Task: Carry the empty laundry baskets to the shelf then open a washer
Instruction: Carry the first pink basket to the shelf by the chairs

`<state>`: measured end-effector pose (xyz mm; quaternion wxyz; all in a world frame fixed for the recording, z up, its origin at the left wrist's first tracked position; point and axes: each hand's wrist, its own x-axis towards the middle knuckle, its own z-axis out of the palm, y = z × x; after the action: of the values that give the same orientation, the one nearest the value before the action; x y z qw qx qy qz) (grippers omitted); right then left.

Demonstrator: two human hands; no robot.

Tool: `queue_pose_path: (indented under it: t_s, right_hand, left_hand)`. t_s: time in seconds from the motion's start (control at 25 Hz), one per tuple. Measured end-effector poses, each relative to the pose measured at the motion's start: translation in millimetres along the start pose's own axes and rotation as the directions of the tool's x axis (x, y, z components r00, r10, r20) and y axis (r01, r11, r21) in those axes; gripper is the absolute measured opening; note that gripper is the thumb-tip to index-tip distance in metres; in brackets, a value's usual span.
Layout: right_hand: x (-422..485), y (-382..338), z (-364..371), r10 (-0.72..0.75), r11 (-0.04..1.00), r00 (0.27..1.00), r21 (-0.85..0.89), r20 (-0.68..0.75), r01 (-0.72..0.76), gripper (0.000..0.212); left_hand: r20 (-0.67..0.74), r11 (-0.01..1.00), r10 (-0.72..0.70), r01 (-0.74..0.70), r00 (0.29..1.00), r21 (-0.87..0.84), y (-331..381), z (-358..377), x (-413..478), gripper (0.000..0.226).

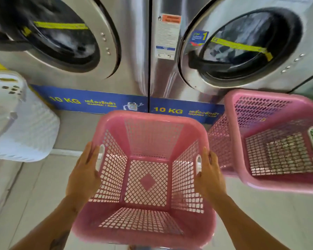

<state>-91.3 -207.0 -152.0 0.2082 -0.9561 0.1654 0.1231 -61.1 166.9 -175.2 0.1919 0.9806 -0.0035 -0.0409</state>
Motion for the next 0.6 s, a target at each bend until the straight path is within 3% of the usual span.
queue_pose_path:
  t_s: [0.36,0.6]
  right_hand:
    - [-66,24,93,0.076,0.997,0.994,0.012,0.084,-0.078,0.088]
    - [-47,44,136,0.030,1.000,0.999,0.004,0.032,-0.031,0.091]
  left_hand:
    - [0.155,0.995,-0.092,0.095,0.984,-0.013,-57,62,-89,0.088]
    - [0.091,0.996,-0.073,0.077,0.993,-0.037,-74,114,-92,0.092]
